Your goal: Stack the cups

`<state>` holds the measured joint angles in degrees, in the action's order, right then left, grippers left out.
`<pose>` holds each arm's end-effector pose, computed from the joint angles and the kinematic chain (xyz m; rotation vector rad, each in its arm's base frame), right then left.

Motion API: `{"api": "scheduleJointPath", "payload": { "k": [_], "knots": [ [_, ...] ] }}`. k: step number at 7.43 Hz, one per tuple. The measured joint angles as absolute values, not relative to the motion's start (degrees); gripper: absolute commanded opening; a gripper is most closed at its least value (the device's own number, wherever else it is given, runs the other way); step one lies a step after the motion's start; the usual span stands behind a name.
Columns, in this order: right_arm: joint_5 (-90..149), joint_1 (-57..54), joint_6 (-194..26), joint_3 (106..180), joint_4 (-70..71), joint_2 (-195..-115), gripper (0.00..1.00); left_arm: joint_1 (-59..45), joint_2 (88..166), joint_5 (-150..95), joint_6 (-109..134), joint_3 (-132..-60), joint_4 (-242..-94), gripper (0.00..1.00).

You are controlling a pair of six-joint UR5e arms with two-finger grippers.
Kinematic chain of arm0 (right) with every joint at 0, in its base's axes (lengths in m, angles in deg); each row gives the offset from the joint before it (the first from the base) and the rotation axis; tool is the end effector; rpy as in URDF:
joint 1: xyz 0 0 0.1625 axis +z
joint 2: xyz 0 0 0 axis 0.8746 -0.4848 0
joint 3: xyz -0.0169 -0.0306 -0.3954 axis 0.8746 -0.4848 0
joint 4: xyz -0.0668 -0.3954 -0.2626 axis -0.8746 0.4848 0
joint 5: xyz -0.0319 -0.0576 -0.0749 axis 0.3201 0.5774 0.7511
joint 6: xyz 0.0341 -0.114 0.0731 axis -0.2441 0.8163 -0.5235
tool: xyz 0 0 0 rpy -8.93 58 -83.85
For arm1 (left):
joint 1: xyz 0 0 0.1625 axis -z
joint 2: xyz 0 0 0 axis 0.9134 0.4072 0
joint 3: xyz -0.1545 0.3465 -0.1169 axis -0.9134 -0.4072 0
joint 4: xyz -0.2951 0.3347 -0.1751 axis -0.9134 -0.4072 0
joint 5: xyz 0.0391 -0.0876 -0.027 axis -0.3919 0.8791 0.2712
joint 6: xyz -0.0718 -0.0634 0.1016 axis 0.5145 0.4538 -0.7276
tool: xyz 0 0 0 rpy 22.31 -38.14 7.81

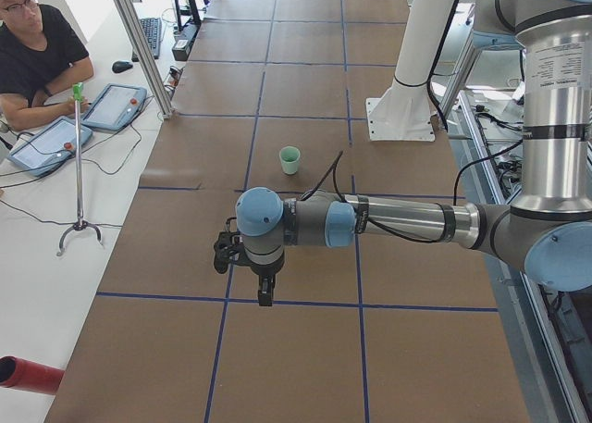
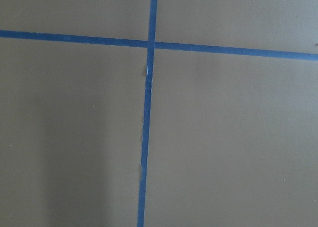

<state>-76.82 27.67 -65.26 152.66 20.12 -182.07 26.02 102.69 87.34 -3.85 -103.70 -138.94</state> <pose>0.0331 -0.5082 0.6229 -0.0095 -0.6858 -0.0526 -0.0504 -0.5286 0.6202 0.0410 0.8098 -0.0033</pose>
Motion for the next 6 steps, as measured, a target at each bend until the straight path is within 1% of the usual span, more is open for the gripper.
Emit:
{"api": "scheduleJointPath", "payload": {
  "k": [3,6],
  "knots": [
    [-76.76,27.67,-65.26,152.66,20.16,-182.07,1.0,26.09,101.14,87.14,-3.63,-103.83,-145.73,1.0],
    [-76.78,27.68,-65.26,152.66,20.16,-182.07,1.0,25.53,100.98,87.26,-0.84,-104.15,-146.96,1.0]
  ]
}}
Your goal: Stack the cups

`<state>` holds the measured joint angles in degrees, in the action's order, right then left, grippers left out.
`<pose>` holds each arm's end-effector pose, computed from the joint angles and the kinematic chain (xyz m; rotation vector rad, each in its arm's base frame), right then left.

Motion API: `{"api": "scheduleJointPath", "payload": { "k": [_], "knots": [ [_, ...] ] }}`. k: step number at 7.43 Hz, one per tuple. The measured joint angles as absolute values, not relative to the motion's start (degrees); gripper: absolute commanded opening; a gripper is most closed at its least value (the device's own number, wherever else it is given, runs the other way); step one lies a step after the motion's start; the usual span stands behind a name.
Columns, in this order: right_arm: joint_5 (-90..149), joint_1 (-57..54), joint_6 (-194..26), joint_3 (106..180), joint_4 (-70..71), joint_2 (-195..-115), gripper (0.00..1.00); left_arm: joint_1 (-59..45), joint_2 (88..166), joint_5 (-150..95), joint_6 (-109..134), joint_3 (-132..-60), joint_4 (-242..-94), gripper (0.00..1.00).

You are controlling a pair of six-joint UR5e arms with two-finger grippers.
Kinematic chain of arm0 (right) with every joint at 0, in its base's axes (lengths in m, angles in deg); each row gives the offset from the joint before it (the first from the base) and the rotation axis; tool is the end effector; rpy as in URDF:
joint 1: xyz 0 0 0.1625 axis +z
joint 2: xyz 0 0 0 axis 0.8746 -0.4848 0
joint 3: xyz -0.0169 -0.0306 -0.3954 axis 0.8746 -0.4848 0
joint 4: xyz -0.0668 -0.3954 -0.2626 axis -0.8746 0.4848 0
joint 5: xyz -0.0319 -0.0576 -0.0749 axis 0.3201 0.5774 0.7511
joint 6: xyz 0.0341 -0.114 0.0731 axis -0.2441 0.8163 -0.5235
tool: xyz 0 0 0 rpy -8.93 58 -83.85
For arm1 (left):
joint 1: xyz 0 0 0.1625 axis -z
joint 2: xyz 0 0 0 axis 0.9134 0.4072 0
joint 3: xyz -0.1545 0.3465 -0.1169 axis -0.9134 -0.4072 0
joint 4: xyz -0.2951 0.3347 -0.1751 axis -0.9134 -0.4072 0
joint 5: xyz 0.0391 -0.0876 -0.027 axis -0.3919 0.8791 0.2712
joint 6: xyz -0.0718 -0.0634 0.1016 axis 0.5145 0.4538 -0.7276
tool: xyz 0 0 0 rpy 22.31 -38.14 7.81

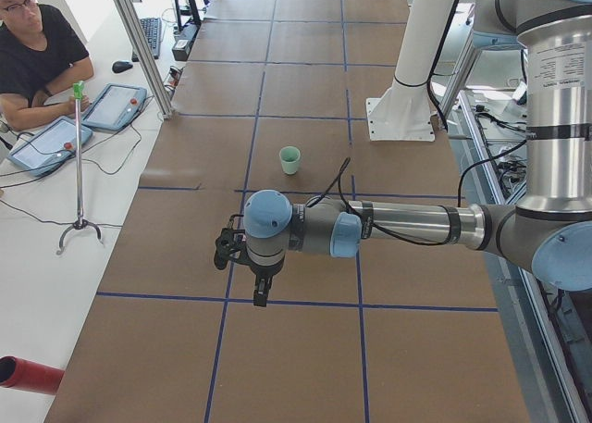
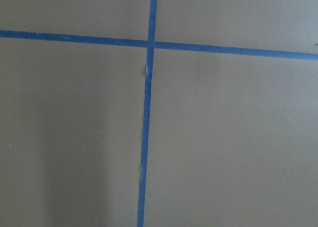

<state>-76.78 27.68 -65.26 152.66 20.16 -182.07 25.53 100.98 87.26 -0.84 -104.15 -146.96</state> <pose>0.0333 -0.5082 0.6230 -0.0101 -0.6851 -0.0522 -0.0460 -0.5283 0.6168 0.1277 0.8081 0.0029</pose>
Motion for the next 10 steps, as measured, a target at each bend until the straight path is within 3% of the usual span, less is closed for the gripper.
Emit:
{"api": "scheduleJointPath", "payload": {
  "k": [6,10],
  "knots": [
    [-76.81,27.68,-65.26,152.66,20.16,-182.07,1.0,3.59,100.76,85.1,37.17,-110.34,-160.1,1.0],
    [-76.78,27.68,-65.26,152.66,20.16,-182.07,1.0,-4.88,100.55,79.87,45.31,-108.42,-165.1,1.0]
  ]
}}
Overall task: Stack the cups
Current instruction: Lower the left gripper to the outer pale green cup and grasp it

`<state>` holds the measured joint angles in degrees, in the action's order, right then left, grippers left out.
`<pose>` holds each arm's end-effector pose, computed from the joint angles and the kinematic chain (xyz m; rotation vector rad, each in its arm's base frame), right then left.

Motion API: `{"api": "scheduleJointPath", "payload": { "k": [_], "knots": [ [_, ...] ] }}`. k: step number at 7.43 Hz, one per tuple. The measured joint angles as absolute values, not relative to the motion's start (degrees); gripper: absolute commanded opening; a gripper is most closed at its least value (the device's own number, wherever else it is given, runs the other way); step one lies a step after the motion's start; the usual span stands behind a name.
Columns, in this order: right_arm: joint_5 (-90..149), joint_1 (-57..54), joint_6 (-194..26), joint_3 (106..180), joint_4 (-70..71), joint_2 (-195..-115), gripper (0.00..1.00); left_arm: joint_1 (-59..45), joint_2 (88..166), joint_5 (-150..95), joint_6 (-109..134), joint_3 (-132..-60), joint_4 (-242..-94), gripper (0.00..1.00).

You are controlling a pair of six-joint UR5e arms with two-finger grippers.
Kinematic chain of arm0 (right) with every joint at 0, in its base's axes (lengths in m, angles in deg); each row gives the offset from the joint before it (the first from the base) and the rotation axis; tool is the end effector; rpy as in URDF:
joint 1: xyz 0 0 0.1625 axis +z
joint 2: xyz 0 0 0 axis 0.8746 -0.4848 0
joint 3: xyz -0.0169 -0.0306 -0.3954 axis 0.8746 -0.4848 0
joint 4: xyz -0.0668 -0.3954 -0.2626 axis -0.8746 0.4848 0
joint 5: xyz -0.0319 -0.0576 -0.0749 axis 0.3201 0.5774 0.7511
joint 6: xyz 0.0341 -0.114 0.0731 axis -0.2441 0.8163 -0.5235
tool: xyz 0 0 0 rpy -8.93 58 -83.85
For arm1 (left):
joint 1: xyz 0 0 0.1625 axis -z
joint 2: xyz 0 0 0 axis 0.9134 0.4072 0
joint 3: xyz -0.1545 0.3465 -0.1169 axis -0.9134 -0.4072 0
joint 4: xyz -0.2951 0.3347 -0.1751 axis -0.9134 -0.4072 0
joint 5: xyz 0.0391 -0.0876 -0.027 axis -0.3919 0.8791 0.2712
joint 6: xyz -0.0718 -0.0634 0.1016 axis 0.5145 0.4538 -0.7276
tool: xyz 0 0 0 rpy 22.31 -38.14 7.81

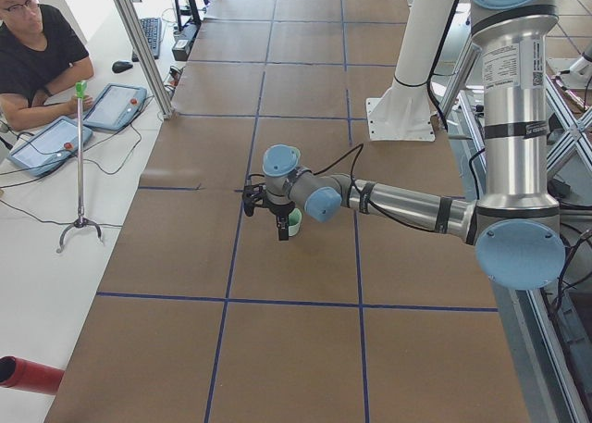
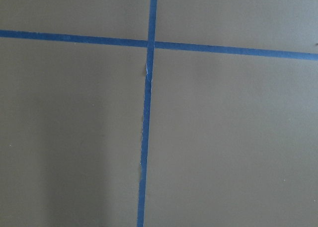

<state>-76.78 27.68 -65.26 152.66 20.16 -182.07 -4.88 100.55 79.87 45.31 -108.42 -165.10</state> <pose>0.0333 -0.5082 0.6230 -0.0101 -0.6851 -0.0522 0.2273 -0.5055 0.5484 -0.0207 0.8309 -0.1341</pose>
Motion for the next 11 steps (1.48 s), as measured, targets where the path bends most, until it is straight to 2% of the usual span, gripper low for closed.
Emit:
{"api": "scheduleJointPath", "payload": {
  "k": [3,4,5,6,7,10,11],
  "knots": [
    [-76.82,27.68,-65.26,152.66,20.16,-182.07,1.0,-7.29,100.83,79.43,46.01,-106.94,-165.42,1.0],
    [-76.82,27.68,-65.26,152.66,20.16,-182.07,1.0,-8.25,100.99,79.43,46.08,-106.65,-165.45,0.92],
    [-76.82,27.69,-65.26,152.66,20.16,-182.07,1.0,-9.12,101.19,79.41,46.14,-106.35,-165.46,0.59],
    [-76.82,27.68,-65.26,152.66,20.16,-182.07,1.0,-9.75,101.53,79.4,46.19,-105.88,-165.45,0.13],
    [-76.82,27.68,-65.26,152.66,20.16,-182.07,1.0,-10.11,101.87,79.41,46.23,-105.42,-165.41,0.0],
    [-76.82,27.68,-65.26,152.66,20.16,-182.07,1.0,-10.3,102.35,79.9,47.56,-105.51,-165.36,0.0],
    [-76.82,27.68,-65.26,152.66,20.16,-182.07,1.0,-10.19,102.59,80.27,51.86,-107.5,-165.18,0.0]
  ]
}}
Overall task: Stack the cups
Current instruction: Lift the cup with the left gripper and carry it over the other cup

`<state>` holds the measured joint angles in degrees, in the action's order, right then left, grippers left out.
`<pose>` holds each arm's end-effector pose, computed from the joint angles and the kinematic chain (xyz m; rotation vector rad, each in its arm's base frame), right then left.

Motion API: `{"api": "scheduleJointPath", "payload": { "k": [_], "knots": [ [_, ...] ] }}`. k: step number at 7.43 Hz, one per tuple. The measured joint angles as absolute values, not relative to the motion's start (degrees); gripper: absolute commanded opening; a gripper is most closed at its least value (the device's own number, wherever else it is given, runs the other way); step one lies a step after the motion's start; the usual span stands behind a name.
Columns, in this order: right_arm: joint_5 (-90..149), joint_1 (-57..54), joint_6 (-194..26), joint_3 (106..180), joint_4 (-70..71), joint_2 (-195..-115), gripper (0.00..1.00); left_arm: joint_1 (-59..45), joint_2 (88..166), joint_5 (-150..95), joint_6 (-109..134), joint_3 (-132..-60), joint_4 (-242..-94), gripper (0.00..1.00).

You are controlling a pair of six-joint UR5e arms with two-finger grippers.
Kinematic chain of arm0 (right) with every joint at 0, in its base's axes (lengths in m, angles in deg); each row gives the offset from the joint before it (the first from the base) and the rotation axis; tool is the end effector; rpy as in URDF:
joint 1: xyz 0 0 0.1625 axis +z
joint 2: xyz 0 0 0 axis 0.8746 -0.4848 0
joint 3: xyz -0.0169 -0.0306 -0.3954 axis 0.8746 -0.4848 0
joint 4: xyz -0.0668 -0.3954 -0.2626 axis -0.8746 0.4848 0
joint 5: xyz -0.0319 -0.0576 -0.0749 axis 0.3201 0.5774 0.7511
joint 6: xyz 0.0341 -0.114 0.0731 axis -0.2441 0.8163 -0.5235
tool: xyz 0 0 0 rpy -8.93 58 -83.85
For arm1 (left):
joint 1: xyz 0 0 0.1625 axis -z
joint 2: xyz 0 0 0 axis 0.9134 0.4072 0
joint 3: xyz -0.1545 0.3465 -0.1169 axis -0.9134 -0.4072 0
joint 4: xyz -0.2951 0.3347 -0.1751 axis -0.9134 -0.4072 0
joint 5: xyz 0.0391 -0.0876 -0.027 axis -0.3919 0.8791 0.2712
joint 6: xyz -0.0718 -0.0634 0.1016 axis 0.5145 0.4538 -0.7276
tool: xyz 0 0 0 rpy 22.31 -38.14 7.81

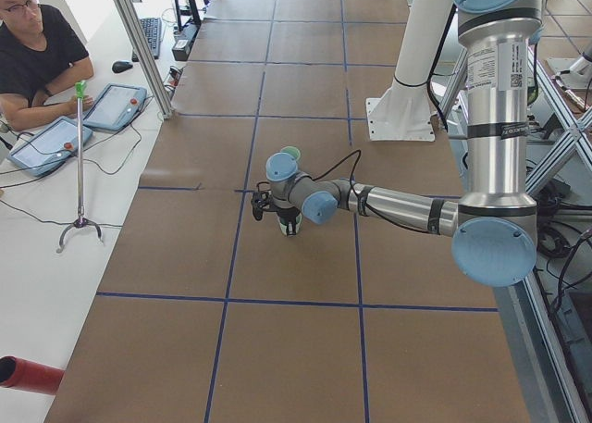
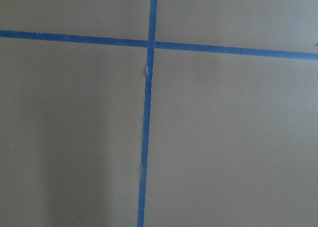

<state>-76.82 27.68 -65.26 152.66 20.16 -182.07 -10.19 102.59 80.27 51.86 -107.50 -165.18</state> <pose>0.0332 -0.5082 0.6230 -0.0101 -0.6858 -0.0522 0.2813 -0.4931 0.5374 -0.0962 0.8419 -0.1447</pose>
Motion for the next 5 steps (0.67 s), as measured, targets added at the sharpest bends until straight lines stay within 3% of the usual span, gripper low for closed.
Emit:
{"api": "scheduleJointPath", "payload": {
  "k": [3,5],
  "knots": [
    [-76.82,27.68,-65.26,152.67,20.16,-182.07,1.0,-8.21,104.23,80.91,64.8,-117.64,-160.21,0.0],
    [-76.82,27.68,-65.26,152.66,20.16,-182.07,1.0,-8.1,109.86,80.75,72.01,-121.05,-154.56,0.0]
  ]
}}
